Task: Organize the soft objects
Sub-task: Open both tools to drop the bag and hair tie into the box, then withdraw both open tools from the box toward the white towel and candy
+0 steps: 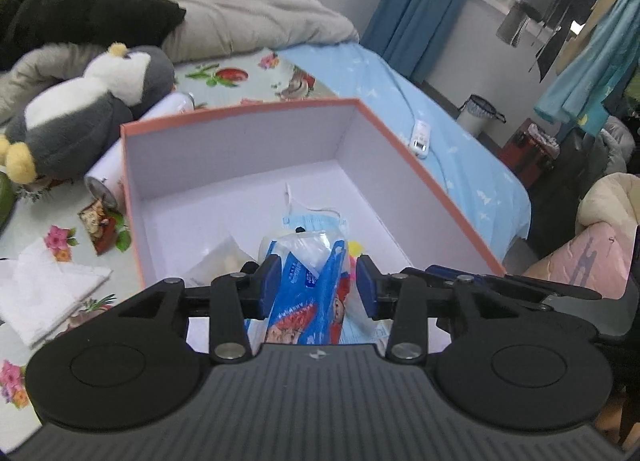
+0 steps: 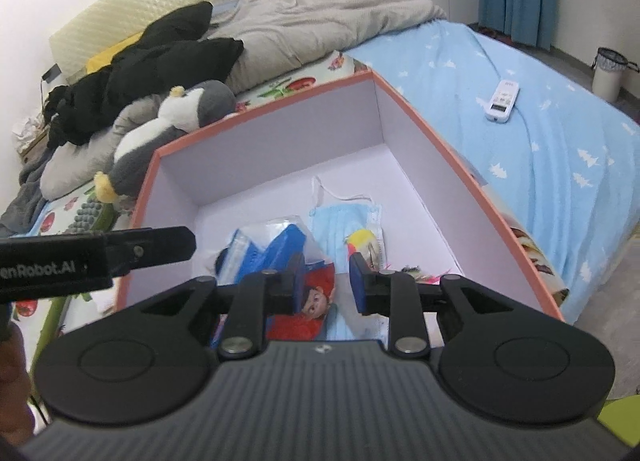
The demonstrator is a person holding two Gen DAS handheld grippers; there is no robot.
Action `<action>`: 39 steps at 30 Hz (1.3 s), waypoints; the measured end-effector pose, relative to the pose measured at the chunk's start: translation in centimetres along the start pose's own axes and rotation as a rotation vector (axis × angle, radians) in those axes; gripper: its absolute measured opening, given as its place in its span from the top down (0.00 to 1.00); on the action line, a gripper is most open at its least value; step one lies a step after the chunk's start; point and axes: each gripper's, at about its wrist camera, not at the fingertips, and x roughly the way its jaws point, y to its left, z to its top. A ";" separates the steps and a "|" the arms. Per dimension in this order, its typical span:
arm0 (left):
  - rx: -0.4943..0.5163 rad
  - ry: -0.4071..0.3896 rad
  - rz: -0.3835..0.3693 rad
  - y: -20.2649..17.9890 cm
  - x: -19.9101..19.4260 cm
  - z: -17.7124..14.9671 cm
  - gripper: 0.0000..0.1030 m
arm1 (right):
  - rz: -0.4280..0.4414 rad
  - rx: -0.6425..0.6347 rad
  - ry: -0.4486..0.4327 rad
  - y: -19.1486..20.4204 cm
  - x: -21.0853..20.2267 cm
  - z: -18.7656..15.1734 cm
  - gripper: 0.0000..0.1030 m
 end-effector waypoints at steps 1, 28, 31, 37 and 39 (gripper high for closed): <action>0.002 -0.009 0.001 -0.1 -0.8 -0.2 0.54 | 0.001 -0.004 -0.008 0.3 -0.7 -0.2 0.72; -0.035 -0.201 0.079 0.4 -21.0 -12.1 0.54 | 0.103 -0.077 -0.113 7.0 -14.3 -7.9 0.34; -0.050 -0.213 0.106 0.9 -22.1 -13.4 0.54 | 0.118 -0.100 -0.103 7.6 -14.6 -8.5 0.34; -0.099 -0.232 0.145 2.1 -23.9 -15.7 0.54 | 0.143 -0.128 -0.097 8.6 -15.2 -9.3 0.34; -0.117 -0.233 0.158 2.5 -24.2 -16.2 0.54 | 0.152 -0.140 -0.095 9.0 -15.3 -9.4 0.34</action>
